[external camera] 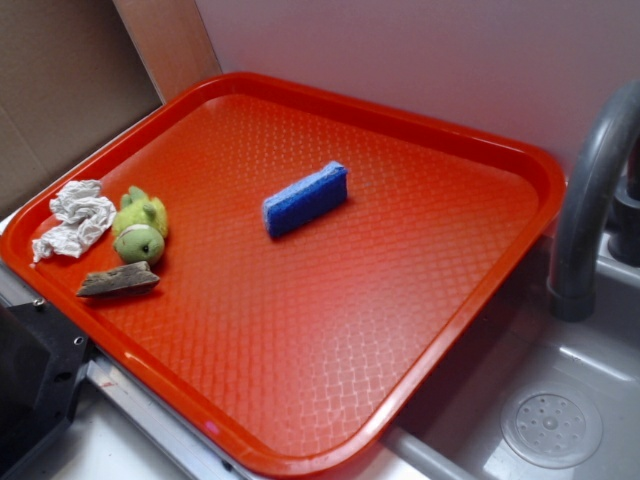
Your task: Grab the wood chip.
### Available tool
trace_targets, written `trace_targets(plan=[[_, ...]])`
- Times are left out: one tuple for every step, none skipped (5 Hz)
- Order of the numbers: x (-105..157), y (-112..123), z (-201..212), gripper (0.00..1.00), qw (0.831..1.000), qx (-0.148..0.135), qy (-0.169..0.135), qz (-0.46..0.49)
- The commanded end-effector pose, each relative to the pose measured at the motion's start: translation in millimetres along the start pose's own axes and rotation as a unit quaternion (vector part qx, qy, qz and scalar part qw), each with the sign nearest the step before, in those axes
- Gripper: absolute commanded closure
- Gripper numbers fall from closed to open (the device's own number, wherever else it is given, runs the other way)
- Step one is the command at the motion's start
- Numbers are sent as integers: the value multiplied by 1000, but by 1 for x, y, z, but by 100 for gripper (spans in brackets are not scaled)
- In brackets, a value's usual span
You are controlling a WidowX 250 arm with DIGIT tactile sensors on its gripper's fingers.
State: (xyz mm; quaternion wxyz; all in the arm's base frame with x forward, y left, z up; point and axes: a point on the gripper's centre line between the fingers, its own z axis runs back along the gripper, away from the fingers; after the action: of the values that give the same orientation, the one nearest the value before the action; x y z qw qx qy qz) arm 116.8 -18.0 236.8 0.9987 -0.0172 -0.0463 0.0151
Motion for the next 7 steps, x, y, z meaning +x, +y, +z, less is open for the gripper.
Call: trace_targets(plan=[[0, 0, 0, 0, 1000, 0, 0, 0], [9, -10, -32, 0, 992, -21, -10, -124], [19, -11, -63, 0, 986, -14, -10, -167], [19, -5, -98, 0, 986, -34, -21, -165], [9, -1, -134, 0, 990, -40, -13, -138], [-2, 10, -157, 0, 987, -43, -26, -150], [1, 21, -183, 0, 987, -40, -5, -156]])
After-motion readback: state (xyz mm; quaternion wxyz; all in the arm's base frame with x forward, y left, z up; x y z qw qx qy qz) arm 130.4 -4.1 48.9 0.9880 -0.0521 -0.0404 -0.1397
